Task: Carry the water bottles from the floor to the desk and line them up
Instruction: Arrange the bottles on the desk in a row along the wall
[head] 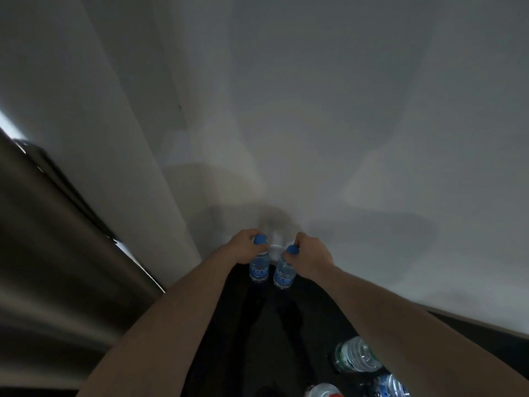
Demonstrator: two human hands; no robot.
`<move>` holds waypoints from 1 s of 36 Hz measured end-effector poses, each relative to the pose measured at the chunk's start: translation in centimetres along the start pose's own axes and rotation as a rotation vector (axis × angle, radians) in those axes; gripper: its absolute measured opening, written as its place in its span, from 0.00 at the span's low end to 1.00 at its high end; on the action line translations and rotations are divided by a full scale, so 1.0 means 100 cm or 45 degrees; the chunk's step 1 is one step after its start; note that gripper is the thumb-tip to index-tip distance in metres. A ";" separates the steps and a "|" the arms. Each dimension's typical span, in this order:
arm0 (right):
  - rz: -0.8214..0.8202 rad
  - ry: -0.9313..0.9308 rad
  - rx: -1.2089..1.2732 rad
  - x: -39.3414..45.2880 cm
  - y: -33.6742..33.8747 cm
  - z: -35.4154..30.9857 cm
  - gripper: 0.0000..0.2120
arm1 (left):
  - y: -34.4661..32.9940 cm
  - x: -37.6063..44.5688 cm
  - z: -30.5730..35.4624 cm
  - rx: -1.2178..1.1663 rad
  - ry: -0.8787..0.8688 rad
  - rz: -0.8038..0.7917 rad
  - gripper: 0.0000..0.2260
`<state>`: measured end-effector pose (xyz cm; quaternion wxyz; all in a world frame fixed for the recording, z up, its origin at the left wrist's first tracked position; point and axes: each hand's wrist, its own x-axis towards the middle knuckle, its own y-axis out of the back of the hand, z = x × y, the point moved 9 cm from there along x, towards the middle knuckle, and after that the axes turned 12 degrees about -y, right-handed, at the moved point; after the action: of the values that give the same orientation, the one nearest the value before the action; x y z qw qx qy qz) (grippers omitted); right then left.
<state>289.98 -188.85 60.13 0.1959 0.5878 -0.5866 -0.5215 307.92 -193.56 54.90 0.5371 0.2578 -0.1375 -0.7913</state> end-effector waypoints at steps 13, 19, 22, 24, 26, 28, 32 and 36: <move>0.044 -0.006 0.027 0.007 -0.002 -0.013 0.12 | -0.001 0.005 0.008 -0.020 -0.086 -0.008 0.12; 0.027 -0.030 0.020 0.008 -0.005 -0.013 0.13 | -0.005 0.009 0.015 0.080 -0.124 -0.041 0.13; 0.011 -0.028 0.005 0.009 -0.003 -0.014 0.14 | -0.005 0.009 0.014 0.078 -0.090 -0.050 0.16; 0.001 -0.027 -0.002 0.009 0.001 -0.017 0.15 | -0.004 0.009 0.013 0.095 -0.076 -0.047 0.19; -0.010 -0.027 0.004 0.010 0.004 -0.018 0.17 | -0.004 0.008 0.014 0.118 -0.078 -0.043 0.24; -0.021 -0.016 0.014 0.010 0.006 -0.018 0.19 | -0.005 0.006 0.014 0.123 -0.071 -0.032 0.27; -0.043 -0.006 -0.008 0.008 0.005 -0.016 0.19 | -0.004 0.001 0.016 0.135 -0.059 0.021 0.23; -0.072 0.012 0.003 0.003 0.003 -0.014 0.20 | 0.002 -0.005 0.023 0.164 -0.083 0.108 0.21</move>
<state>290.94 -189.78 60.83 0.1832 0.6069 -0.5694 -0.5233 306.94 -193.36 57.02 0.5477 0.2600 -0.2165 -0.7652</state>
